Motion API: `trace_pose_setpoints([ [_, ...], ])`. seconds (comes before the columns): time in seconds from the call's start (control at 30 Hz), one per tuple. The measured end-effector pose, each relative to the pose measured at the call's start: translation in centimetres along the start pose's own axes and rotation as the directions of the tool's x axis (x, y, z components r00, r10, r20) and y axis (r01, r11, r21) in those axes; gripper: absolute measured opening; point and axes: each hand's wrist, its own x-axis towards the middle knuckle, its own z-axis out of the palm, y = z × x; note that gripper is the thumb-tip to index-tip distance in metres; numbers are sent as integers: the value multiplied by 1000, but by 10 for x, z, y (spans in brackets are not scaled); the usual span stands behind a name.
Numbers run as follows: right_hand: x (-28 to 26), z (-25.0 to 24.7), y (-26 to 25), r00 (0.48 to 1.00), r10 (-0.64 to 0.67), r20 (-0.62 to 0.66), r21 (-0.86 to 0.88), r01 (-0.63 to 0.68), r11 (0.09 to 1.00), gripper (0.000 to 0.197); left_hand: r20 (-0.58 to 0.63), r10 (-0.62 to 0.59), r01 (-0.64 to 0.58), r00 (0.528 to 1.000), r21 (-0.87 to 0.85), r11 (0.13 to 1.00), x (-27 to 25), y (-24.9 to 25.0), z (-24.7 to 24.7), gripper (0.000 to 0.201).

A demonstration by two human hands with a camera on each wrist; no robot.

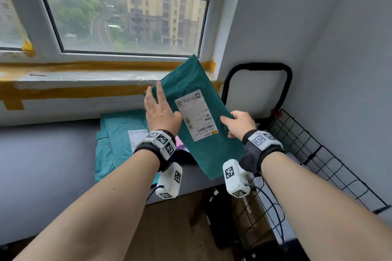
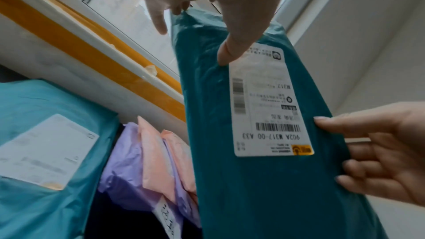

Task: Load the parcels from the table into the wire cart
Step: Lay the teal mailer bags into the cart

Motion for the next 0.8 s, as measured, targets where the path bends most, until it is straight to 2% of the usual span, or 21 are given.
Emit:
trace_pose_setpoints([
  [0.1, 1, -31, 29, 999, -4, -32, -88, 2, 996, 26, 37, 160, -164, 986, 142, 976, -14, 26, 23, 92],
  [0.17, 1, -50, 51, 999, -13, -36, -104, 9, 995, 21, 91, 283, -296, 955, 202, 934, -26, 47, 42, 92],
  [0.23, 0, -71, 72, 999, -17, -41, -106, 12, 994, 15, 152, 355, -383, 922, 254, 888, -41, 72, 61, 91],
  [0.37, 5, -121, 111, 996, -23, -81, -114, 13, 993, 16, 199, 417, -461, 887, 349, 816, -68, 126, 101, 82],
  [0.43, 9, -145, 133, 995, -31, -91, -140, 18, 990, 16, 196, 459, -498, 867, 380, 779, -79, 151, 121, 70],
  [0.57, 17, -183, 175, 995, -46, -87, -171, 30, 985, 15, 335, 507, -607, 794, 416, 677, -101, 189, 161, 43],
  [0.63, 22, -199, 196, 996, -48, -78, -181, 33, 983, 14, 378, 500, -624, 779, 388, 678, -115, 204, 183, 40],
  [0.7, 28, -211, 215, 996, -56, -68, -196, 41, 980, 13, 390, 476, -604, 788, 348, 717, -127, 215, 204, 33],
  [0.8, 38, -225, 240, 997, -64, -43, -203, 54, 978, 12, 412, 447, -590, 794, 344, 731, -139, 227, 229, 24],
])
